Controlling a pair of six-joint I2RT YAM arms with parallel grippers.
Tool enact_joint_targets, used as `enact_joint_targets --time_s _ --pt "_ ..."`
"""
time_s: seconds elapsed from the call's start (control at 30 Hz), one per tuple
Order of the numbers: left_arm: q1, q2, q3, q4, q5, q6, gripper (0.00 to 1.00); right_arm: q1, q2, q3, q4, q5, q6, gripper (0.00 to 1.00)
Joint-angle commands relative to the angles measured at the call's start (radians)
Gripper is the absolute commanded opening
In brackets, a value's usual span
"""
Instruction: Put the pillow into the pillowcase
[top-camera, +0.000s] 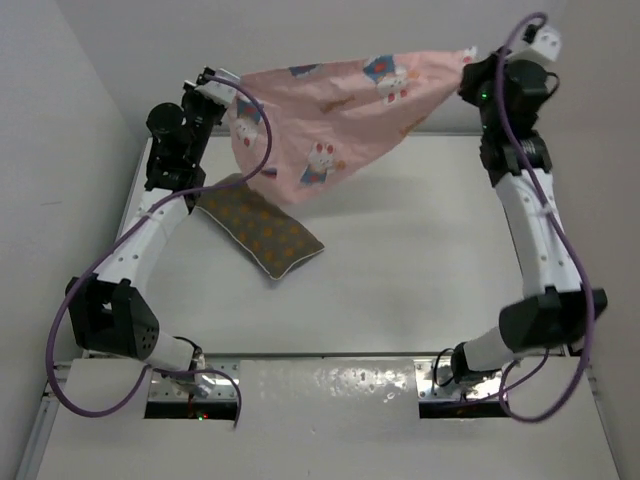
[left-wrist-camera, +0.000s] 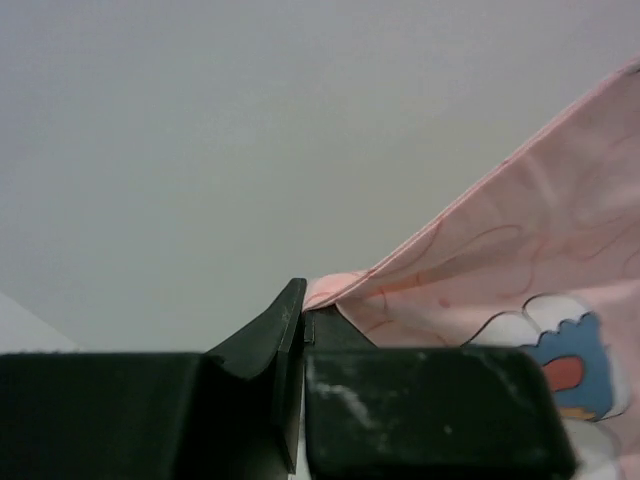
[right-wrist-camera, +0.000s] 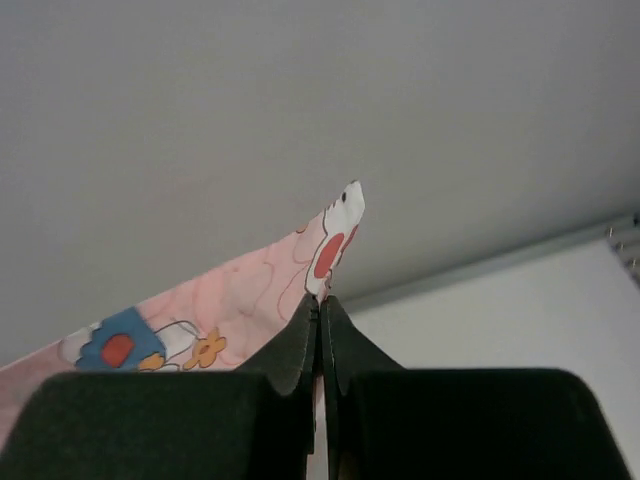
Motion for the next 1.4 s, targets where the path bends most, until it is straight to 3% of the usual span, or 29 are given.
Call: enact_joint_targets --time_s 0.0,0.1,0.2,0.33,0.43,0.47,0.57,0.67,0.77,0.8,0.87,0.9,0.93,0.97,1.0,1.03,1.13,1.23,1.33,1.37 --pt "-0.02 -0.01 0.047 0.214 0.006 0.057 0.0 -0.02 -0.124 -0.153 0.209 -0.058 0.044 0.0" --pt "-0.037 -0.025 0.01 0.12 0.082 0.14 0.0 -0.037 -0.237 -0.427 0.306 -0.074 0.038 0.0" --pt "-0.055 -0.074 -0.154 -0.102 0.249 0.294 0.0 -0.043 -0.317 -0.667 0.312 -0.038 0.083 0.0" --pt "-0.087 -0.155 -0.39 -0.313 0.323 0.413 0.0 -0.075 -0.43 -0.982 0.227 0.073 0.247 0.17" --pt "-0.106 -0.217 -0.544 -0.521 0.326 0.6 0.01 -0.094 -0.581 -1.211 0.171 0.172 0.387 0.63" --pt "-0.109 -0.243 -0.573 -0.578 0.316 0.627 0.06 -0.096 -0.651 -1.286 0.171 0.19 0.404 0.76" --pt "-0.11 -0.287 -0.653 -0.609 0.263 0.661 0.01 -0.08 -0.698 -1.31 0.176 0.187 0.348 0.81" --pt "-0.109 -0.284 -0.653 -0.609 0.216 0.632 0.0 -0.039 -0.63 -1.202 0.116 0.19 0.276 0.84" --pt "-0.107 -0.26 -0.605 -0.65 0.191 0.619 0.0 -0.023 -0.459 -1.053 0.065 0.128 0.233 0.91" --pt "-0.109 -0.255 -0.581 -0.663 0.188 0.609 0.04 -0.019 -0.358 -1.019 0.058 0.065 0.226 0.93" --pt "-0.107 -0.243 -0.547 -0.693 0.185 0.582 0.14 -0.017 -0.258 -0.908 0.046 0.006 0.229 0.94" --pt "-0.104 -0.24 -0.538 -0.701 0.185 0.567 0.25 -0.019 -0.209 -0.871 0.033 -0.017 0.237 0.94" --pt "-0.104 -0.24 -0.527 -0.713 0.185 0.551 0.43 -0.019 -0.108 -0.832 0.027 -0.046 0.245 0.95" --pt "-0.101 -0.241 -0.516 -0.718 0.188 0.533 0.53 -0.025 -0.06 -0.752 0.015 -0.055 0.248 0.94" --pt "-0.098 -0.246 -0.5 -0.703 0.193 0.466 0.72 -0.023 -0.014 -0.712 0.006 -0.063 0.252 0.94" --pt "-0.093 -0.252 -0.489 -0.683 0.196 0.407 0.79 -0.026 0.078 -0.668 -0.028 -0.069 0.26 0.94" --pt "-0.023 -0.258 -0.453 -0.558 0.213 0.086 0.94 -0.027 0.239 -0.479 -0.097 -0.08 0.268 0.92" --pt "0.077 -0.223 -0.427 -0.442 0.083 -0.307 0.97 -0.014 0.33 -0.405 -0.145 -0.116 0.26 0.86" --pt "0.201 -0.128 -0.374 -0.498 0.018 -0.574 0.96 -0.004 0.388 -0.434 -0.166 -0.15 0.252 0.62" --pt "0.228 -0.099 -0.349 -0.521 0.03 -0.631 0.95 -0.002 0.379 -0.46 -0.159 -0.152 0.252 0.42"
